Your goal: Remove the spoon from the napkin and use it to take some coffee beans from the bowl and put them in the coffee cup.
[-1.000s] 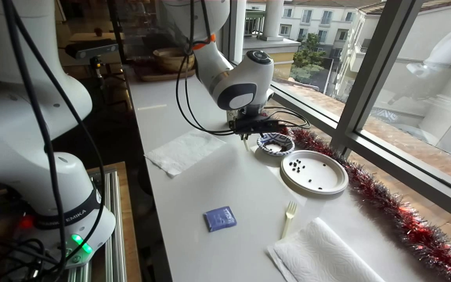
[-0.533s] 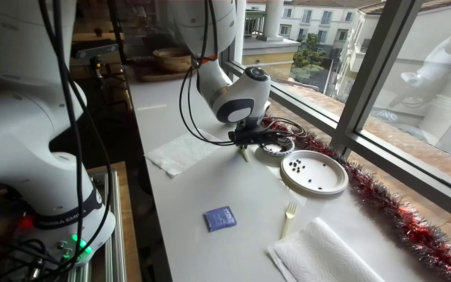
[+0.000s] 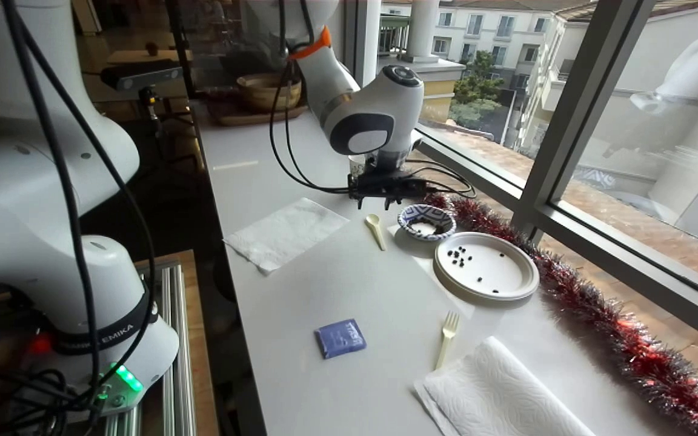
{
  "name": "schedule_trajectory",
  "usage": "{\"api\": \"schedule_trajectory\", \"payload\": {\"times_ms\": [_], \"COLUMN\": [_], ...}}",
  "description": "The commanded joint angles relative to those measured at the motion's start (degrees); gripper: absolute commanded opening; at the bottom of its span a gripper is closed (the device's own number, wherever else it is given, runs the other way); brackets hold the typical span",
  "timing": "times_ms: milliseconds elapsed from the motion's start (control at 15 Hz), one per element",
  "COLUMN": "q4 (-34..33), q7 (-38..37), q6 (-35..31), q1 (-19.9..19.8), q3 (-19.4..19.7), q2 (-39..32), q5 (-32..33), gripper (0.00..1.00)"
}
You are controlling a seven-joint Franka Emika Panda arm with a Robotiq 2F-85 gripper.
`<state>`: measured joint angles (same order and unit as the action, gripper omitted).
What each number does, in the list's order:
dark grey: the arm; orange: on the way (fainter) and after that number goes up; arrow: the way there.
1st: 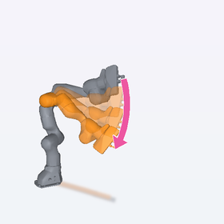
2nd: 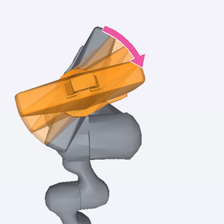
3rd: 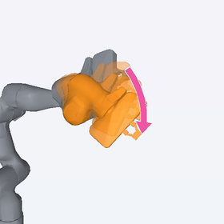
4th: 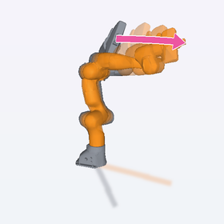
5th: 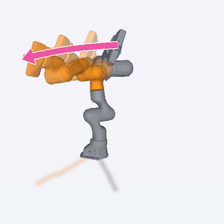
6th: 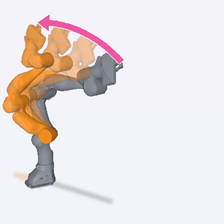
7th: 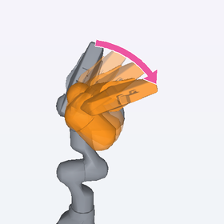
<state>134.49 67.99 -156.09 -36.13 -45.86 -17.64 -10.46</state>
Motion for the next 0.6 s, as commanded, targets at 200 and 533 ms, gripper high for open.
{"api": "schedule_trajectory", "payload": {"times_ms": [200,533], "q4": [1.7,0.4], "q7": [0.4,-1.9], "q6": [23.3,27.0], "q1": [-0.4,12.8], "q3": [12.2,33.6], "q2": [20.9,22.0], "q5": [-17.7,-12.3], "gripper": [1.0,1.0]}}
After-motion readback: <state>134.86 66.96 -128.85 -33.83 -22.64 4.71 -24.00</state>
